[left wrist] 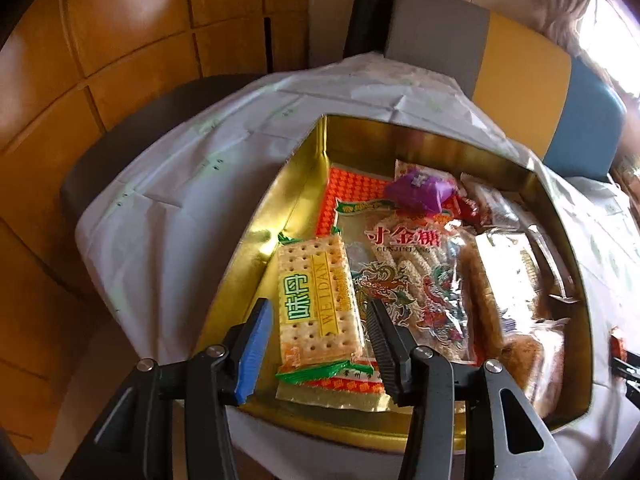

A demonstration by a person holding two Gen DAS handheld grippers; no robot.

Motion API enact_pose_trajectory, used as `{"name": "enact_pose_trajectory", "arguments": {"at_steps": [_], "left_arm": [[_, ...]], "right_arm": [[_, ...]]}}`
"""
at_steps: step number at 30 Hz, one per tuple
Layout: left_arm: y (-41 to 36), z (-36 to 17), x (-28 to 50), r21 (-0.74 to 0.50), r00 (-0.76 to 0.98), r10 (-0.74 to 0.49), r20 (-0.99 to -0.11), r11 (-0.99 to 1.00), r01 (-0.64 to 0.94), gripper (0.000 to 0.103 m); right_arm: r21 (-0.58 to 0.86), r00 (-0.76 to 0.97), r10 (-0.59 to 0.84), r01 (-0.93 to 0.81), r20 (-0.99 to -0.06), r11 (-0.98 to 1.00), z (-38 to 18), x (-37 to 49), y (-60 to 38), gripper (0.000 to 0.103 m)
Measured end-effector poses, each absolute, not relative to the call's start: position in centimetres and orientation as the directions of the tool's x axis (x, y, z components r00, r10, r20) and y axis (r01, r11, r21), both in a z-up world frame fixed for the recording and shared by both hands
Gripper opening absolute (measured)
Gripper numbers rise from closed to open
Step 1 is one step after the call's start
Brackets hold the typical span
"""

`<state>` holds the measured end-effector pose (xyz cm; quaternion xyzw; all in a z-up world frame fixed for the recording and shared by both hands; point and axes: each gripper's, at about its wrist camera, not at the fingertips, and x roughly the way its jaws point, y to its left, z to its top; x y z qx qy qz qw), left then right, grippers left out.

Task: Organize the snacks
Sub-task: 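Carry the cracker pack into the gold tray and open the left gripper, then carry the red candy bar into the gold tray and open the right gripper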

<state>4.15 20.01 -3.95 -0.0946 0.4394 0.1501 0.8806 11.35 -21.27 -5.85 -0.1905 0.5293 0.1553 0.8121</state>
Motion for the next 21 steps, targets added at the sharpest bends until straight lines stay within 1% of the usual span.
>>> {"name": "enact_pose_trajectory", "arguments": {"at_steps": [4,7,15,21], "left_arm": [[19.1,-3.0,2.9,-0.012,0.595,0.212,-0.775,0.937,-0.349,0.049],[18.0,-2.7,2.3,-0.025,0.603,0.19,-0.775,0.944,-0.329,0.049],[14.5,-2.3,1.7,0.008,0.637,0.165,-0.753,0.97,-0.243,0.049],[13.5,-2.4,1.5,-0.009,0.638,0.133,-0.758,0.977,-0.214,0.049]], "right_arm": [[-0.149,0.391,0.048,-0.458,-0.919,0.877,-5.8,11.4,-21.2,0.028],[-0.153,0.391,0.045,-0.46,-0.919,0.874,-5.8,11.4,-21.1,0.027],[-0.164,0.398,0.036,-0.456,-0.917,0.875,-5.8,11.2,-21.1,0.026],[-0.112,0.371,0.05,-0.402,-0.927,0.909,-5.8,11.7,-21.6,0.026]]}}
